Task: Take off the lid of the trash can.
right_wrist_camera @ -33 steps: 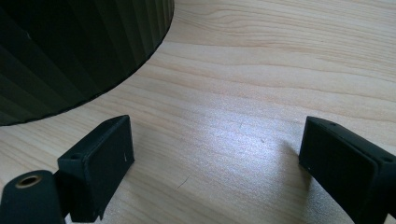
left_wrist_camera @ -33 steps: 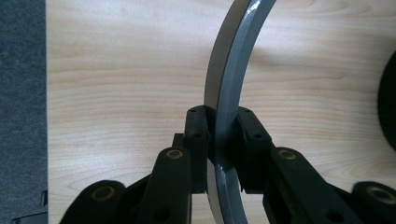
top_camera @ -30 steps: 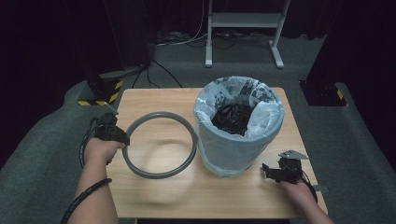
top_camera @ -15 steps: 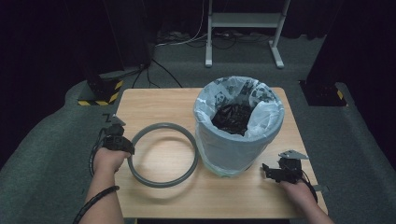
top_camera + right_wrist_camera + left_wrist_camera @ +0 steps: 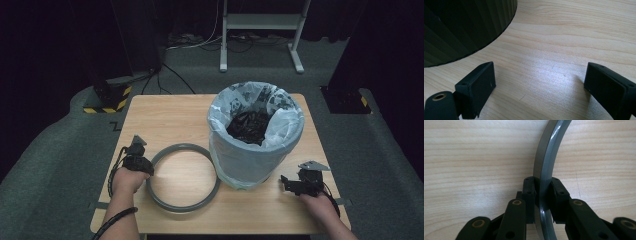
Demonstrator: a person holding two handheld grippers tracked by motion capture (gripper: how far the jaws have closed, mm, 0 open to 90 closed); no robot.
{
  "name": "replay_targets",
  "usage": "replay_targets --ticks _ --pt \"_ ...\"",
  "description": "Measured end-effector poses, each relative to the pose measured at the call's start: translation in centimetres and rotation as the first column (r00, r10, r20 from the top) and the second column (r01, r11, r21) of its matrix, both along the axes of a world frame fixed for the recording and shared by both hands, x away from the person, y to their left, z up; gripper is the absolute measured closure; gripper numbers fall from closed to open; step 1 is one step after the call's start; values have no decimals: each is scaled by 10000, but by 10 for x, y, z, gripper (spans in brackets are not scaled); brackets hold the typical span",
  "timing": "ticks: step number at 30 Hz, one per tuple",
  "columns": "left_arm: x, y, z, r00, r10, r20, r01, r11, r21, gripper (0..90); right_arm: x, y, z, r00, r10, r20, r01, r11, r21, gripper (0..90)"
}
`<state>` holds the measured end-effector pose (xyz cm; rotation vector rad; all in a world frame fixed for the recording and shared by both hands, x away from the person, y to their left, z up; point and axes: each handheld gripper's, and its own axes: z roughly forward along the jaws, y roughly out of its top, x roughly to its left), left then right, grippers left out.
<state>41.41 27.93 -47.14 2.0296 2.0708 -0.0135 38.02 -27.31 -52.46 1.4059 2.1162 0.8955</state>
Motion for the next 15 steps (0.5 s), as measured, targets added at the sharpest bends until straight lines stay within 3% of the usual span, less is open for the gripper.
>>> replay_targets --ticks 7,15 --pt "-8 -8 -4 9999 -58 -108 59 9999 140 758 0 0 0 10000 -12 19 12 10000 -12 97" --pt "-13 -13 -6 10000 -63 40 62 9993 381 753 -1 0 0 10000 -38 2 38 10000 -8 98"
